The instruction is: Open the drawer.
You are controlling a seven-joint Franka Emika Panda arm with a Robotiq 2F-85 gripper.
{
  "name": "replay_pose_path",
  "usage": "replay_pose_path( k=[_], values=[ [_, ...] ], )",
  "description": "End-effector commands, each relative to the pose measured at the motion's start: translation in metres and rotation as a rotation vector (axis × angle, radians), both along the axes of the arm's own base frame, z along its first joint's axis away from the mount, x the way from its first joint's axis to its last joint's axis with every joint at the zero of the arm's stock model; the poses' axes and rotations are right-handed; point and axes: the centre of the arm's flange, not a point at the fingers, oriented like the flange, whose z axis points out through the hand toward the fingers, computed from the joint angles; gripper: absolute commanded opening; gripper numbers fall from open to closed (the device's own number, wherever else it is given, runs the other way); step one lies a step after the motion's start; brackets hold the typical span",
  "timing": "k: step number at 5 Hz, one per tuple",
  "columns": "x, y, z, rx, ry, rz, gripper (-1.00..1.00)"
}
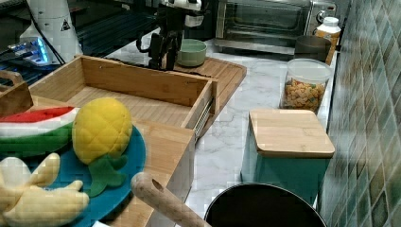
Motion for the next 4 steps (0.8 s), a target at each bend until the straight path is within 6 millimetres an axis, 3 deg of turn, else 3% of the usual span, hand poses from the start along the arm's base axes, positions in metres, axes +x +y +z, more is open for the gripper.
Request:
replay_pose_path(
  k=[1, 4],
  values=[
    [0.0019, 0.0931, 0.0267, 0.042, -0.121, 0.119, 1.00],
    [0.0021, 0.0931, 0.0269, 0.042, -0.121, 0.119, 1.00]
  ],
)
